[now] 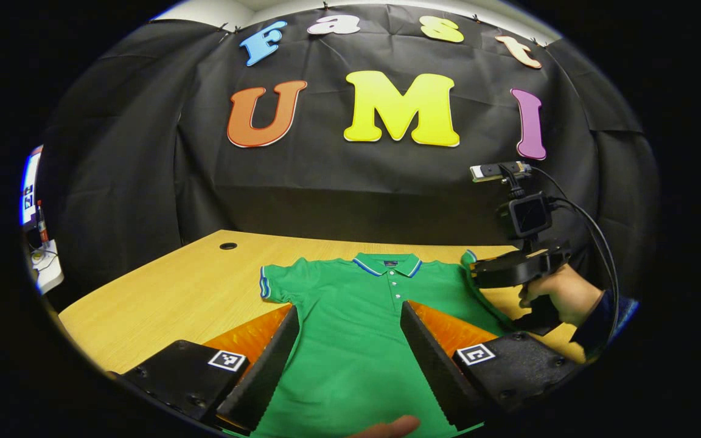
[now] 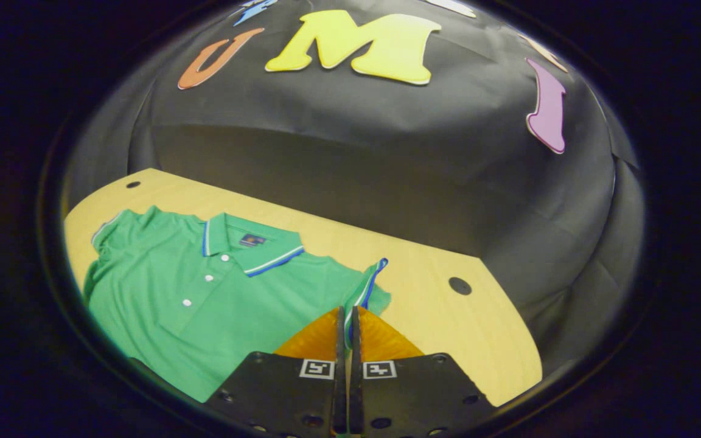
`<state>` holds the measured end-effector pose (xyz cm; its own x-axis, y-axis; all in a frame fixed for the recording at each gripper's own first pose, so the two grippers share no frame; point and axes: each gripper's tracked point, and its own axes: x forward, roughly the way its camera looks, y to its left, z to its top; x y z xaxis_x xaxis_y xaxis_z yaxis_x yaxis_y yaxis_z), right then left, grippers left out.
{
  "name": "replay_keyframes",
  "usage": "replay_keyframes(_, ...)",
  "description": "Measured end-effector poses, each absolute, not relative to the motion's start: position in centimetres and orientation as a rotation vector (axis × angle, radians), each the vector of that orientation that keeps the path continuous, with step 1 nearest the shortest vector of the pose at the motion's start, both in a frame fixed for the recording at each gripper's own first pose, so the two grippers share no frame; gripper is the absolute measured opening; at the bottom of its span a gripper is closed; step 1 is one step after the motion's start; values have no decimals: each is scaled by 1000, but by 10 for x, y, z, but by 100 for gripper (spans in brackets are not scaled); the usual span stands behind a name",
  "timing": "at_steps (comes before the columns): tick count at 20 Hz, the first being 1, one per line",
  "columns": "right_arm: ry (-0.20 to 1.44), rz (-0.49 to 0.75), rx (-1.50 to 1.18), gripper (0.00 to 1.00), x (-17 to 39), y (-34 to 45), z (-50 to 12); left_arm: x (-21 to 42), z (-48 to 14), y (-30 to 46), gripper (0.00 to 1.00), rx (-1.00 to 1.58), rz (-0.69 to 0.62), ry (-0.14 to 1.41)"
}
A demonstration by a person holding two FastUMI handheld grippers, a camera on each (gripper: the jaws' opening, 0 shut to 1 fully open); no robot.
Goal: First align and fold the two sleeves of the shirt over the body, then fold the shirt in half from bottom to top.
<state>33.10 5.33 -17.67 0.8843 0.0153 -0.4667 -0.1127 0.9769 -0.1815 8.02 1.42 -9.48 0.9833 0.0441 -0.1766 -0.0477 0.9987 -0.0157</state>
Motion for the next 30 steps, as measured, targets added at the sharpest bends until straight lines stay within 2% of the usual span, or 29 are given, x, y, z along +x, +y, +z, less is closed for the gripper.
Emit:
replay_keyframes(4, 454, 137, -178, 2, 314, 90, -182, 79, -87, 18, 100, -18, 57, 164)
replay_keyframes(5, 449, 172, -162, 12, 307, 99, -180, 80, -85, 19, 100, -27, 51, 151)
replay_keyframes(6, 432, 193, -146, 14, 303, 103, -180, 81, -83, 22, 100, -30, 50, 144)
replay_keyframes(10, 386, 231, -20, 99, 283, 104, -160, 86, -84, 49, 100, -3, 115, 155)
replay_keyframes(13, 327, 226, 59, 95, 265, 90, -134, 91, -83, 61, 100, -25, 128, 175)
replay_keyframes(17, 221, 126, -18, 95, 230, 50, -113, 103, -79, 81, 100, -97, 161, 224)
replay_keyframes(20, 182, 110, 27, 95, 197, 39, -109, 120, -76, 89, 100, -185, 162, 293)
replay_keyframes(24, 102, 66, -22, 96, 174, 21, -107, 158, -58, 126, 100, -97, 213, 330)
replay_keyframes(27, 69, 91, -19, 97, 157, 28, -105, 192, -70, 141, 100, -122, 212, 424)
replay_keyframes(28, 68, 109, -8, 93, 155, 30, -106, 202, -80, 141, 100, -156, 194, 480)
replay_keyframes(30, 43, 112, 10, 95, 148, 24, -101, 227, -103, 147, 100, -177, 184, 577)
